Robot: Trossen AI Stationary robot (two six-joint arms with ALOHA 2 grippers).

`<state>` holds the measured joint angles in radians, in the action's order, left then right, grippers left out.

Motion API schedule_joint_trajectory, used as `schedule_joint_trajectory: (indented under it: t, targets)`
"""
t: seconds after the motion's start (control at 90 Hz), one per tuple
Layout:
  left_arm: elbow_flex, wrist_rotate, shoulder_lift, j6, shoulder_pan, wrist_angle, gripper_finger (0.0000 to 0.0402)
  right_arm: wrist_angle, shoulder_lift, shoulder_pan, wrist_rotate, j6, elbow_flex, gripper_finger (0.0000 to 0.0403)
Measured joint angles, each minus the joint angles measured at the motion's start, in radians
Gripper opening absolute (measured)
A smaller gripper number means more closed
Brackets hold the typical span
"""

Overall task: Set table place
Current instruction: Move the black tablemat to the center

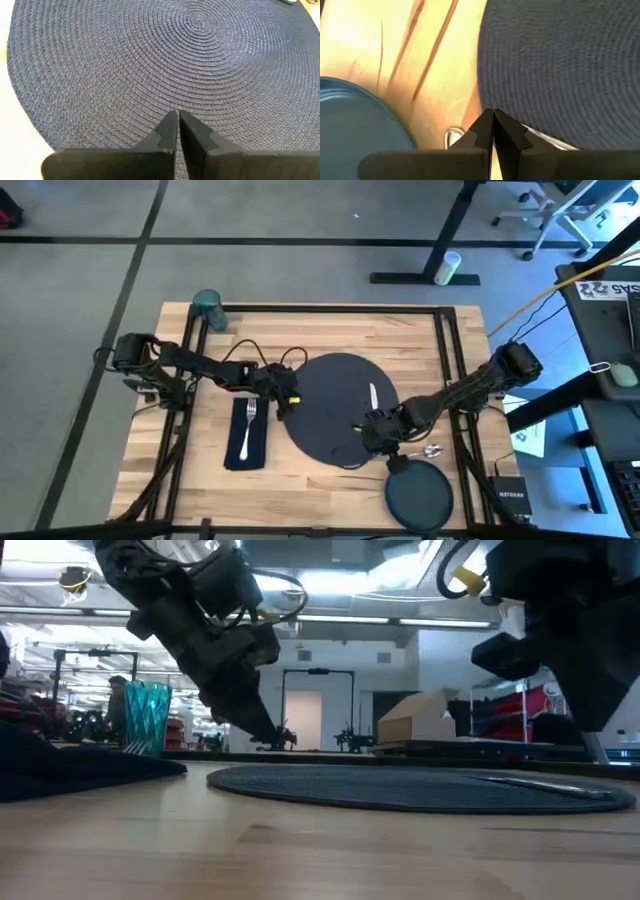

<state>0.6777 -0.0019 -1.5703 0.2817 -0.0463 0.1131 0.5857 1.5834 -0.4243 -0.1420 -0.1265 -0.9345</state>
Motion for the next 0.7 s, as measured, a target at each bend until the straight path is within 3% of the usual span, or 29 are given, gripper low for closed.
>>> schedule_joint_trajectory:
  t: [0.7]
  targets:
    - [0.001,-0.002,0.002,0.021,0.027,0.0,0.0001,-0.093,0.005,-0.008,-0.063,-0.075,0.115,0.0]
